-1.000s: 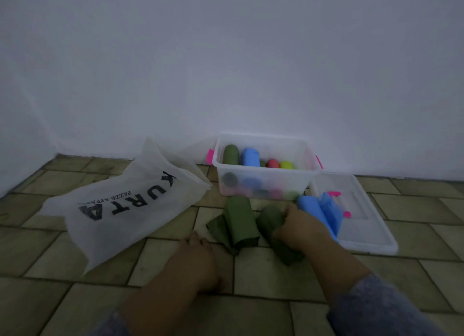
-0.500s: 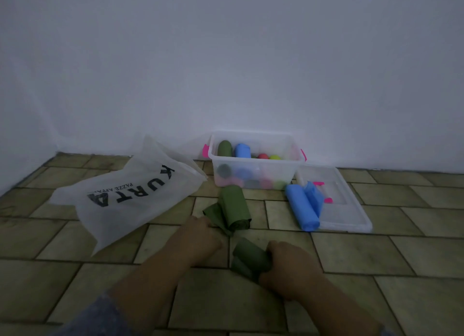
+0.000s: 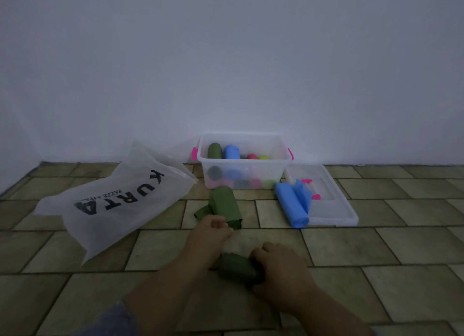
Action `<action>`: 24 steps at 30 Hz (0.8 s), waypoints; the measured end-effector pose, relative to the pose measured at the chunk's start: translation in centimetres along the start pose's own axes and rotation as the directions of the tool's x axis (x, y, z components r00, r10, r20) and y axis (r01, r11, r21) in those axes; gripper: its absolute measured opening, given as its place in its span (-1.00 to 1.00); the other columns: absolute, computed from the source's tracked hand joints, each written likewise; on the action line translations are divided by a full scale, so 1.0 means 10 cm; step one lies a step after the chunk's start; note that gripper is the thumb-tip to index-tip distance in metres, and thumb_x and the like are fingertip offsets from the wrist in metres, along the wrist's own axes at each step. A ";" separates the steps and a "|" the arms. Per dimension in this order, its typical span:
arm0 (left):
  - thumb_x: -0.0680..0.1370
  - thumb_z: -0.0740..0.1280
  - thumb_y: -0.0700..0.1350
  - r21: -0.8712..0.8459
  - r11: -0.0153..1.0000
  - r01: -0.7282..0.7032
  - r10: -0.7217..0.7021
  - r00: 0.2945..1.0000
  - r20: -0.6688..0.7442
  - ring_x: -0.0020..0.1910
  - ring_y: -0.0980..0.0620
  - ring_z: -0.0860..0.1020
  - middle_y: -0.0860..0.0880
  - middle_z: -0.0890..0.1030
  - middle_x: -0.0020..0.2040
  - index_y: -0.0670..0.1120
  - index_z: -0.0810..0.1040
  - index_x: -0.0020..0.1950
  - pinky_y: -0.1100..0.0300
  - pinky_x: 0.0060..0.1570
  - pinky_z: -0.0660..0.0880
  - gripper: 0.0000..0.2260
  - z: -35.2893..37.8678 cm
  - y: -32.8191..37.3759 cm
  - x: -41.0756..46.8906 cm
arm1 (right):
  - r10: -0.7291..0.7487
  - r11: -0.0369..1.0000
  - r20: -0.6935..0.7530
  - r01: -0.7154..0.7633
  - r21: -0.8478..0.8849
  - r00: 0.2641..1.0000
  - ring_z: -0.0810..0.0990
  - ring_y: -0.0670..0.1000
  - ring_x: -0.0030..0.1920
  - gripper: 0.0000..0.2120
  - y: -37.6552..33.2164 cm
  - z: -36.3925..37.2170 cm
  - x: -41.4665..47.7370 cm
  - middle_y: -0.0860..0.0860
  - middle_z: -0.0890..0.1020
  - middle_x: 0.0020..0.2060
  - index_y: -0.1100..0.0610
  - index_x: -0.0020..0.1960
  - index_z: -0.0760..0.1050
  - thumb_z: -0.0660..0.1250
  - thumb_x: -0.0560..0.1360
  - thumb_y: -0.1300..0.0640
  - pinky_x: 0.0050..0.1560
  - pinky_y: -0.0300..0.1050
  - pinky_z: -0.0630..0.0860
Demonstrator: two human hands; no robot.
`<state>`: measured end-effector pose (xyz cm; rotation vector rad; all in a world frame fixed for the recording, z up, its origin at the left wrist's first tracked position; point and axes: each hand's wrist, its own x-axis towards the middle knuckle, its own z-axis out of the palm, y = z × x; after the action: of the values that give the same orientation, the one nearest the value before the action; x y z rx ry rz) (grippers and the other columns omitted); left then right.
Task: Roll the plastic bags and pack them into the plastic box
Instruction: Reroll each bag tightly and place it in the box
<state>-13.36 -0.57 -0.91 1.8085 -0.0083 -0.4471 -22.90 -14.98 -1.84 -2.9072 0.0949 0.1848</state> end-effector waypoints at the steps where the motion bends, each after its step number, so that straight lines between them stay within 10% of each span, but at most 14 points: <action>1: 0.48 0.38 -0.10 0.232 0.959 -0.164 0.154 0.986 0.060 -0.05 0.19 0.49 0.14 0.51 0.02 0.17 0.44 0.01 0.26 -0.19 0.40 -0.78 -0.02 0.01 -0.04 | 0.001 1.000 0.008 -0.001 0.015 1.000 0.43 -0.06 0.00 -0.63 0.01 -0.01 0.01 -0.09 0.49 0.02 -0.15 0.14 0.43 0.37 0.36 -0.14 0.07 -0.10 0.42; 6: 0.46 0.31 -0.03 0.648 0.463 -0.605 0.264 0.792 0.551 -0.14 0.17 0.37 0.07 0.43 0.01 0.15 0.42 0.07 0.30 -0.23 0.26 -0.78 0.04 -0.13 -0.18 | -0.007 0.998 0.070 0.003 0.062 0.998 0.47 -0.03 -0.05 -0.63 0.06 -0.09 0.09 -0.04 0.48 -0.02 -0.08 0.14 0.50 0.36 0.37 -0.13 -0.04 -0.13 0.42; 13: 0.51 0.32 0.06 0.674 0.534 -0.510 0.247 0.857 0.452 0.05 0.09 0.47 0.07 0.52 0.19 0.12 0.46 0.21 0.21 0.01 0.40 -0.73 0.03 -0.18 -0.04 | -0.001 0.980 0.232 -0.045 0.195 0.973 0.51 0.01 0.01 -0.62 0.07 -0.21 0.17 0.01 0.52 0.04 -0.01 0.20 0.49 0.32 0.41 -0.07 -0.02 -0.12 0.44; 17: 0.45 0.36 0.17 0.713 0.644 -0.276 0.282 0.953 0.114 -0.01 0.08 0.44 0.04 0.33 0.24 0.10 0.33 0.29 0.23 -0.07 0.38 -0.54 0.02 -0.22 -0.08 | 0.098 0.946 0.306 -0.184 0.267 0.947 0.56 -0.02 0.00 -0.63 0.07 -0.26 0.21 -0.01 0.59 0.02 -0.03 0.14 0.50 0.35 0.36 -0.10 0.07 -0.04 0.53; 20: 0.46 0.41 0.03 0.350 0.936 0.030 -0.075 0.990 0.116 0.20 -0.02 0.43 -0.07 0.25 0.43 0.01 0.15 0.50 0.13 0.15 0.43 -0.31 0.10 -0.20 -0.11 | 0.159 0.896 0.309 -0.269 0.354 0.938 0.55 -0.06 -0.03 -0.67 0.08 -0.26 0.20 -0.05 0.59 -0.01 -0.05 0.09 0.51 0.37 0.36 -0.11 0.04 -0.08 0.53; 24: 0.52 0.37 -0.13 -0.203 0.945 0.255 -0.240 0.966 0.096 0.22 -0.14 0.45 -0.11 0.35 0.42 0.02 0.11 0.54 -0.08 0.20 0.47 -0.34 0.28 -0.08 -0.22 | 0.117 0.824 0.290 -0.256 0.506 0.950 0.50 -0.20 -0.11 -0.76 -0.02 -0.24 0.14 -0.18 0.53 -0.10 -0.12 0.03 0.45 0.39 0.39 -0.08 -0.23 -0.32 0.37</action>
<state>-16.44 -2.37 -1.64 1.5864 0.2140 -0.6653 -21.22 -15.37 0.35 -2.2841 0.3367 0.4705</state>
